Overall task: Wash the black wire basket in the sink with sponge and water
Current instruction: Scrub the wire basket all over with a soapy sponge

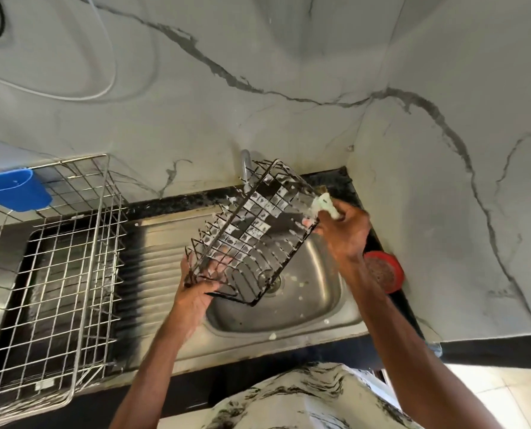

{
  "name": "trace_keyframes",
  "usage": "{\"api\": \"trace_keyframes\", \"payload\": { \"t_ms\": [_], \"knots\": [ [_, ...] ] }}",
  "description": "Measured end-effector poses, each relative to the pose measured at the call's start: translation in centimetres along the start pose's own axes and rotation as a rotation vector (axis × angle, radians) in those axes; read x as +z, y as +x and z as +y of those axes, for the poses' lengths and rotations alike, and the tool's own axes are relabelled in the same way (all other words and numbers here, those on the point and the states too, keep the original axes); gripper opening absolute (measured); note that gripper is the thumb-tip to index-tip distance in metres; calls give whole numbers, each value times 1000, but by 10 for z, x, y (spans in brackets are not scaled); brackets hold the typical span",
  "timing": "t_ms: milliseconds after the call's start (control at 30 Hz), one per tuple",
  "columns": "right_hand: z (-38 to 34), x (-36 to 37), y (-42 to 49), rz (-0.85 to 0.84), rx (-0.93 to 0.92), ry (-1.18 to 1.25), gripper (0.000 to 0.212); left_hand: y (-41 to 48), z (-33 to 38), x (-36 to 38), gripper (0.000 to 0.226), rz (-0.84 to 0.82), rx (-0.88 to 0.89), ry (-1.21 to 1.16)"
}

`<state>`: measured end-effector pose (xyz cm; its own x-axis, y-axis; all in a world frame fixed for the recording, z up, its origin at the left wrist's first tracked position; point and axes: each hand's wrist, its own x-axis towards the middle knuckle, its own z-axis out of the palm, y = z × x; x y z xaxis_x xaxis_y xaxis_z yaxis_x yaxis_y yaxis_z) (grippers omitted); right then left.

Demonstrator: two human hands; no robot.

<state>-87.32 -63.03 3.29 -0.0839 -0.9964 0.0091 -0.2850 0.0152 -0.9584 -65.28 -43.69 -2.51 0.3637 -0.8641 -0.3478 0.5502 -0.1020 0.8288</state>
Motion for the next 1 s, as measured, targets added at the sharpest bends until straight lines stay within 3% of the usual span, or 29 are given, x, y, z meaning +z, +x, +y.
{"api": "trace_keyframes", "payload": {
  "t_ms": [33, 167, 300, 333, 433, 533, 667, 767, 833, 933, 1000],
  "knots": [
    [-9, -2, 2, -4, -52, 0, 31, 2, 6, -7, 118, -54, -71, 21],
    [-43, -12, 6, 8, -269, -47, 39, 9, 27, -12, 100, -161, -122, 530],
    [-54, -12, 16, -37, -397, -135, 30, 19, 40, 20, 139, -113, -41, 696],
    [-54, -10, 15, -63, -418, -176, 32, 24, 39, 33, 129, -94, 31, 757],
    [-51, 1, 8, -165, -515, -316, 35, 37, 34, 69, 57, 154, 253, 908],
    [-42, 13, 5, -220, -517, -362, 37, 54, 5, 64, 47, 358, 294, 768],
    [-21, 19, -6, -160, -425, -265, 41, 50, -6, 67, 28, 452, 317, 761],
    [0, 23, -25, -95, -310, -187, 42, 39, -13, 75, 40, 488, 379, 808],
    [16, 25, -35, -77, -235, -180, 43, 35, -22, 71, 51, 480, 320, 784],
    [30, 28, -42, -87, -279, -209, 42, 32, -30, 67, 73, 500, 149, 690],
    [25, 32, -40, -91, -359, -220, 44, 27, -30, 72, 60, 484, 98, 696]
  ]
}}
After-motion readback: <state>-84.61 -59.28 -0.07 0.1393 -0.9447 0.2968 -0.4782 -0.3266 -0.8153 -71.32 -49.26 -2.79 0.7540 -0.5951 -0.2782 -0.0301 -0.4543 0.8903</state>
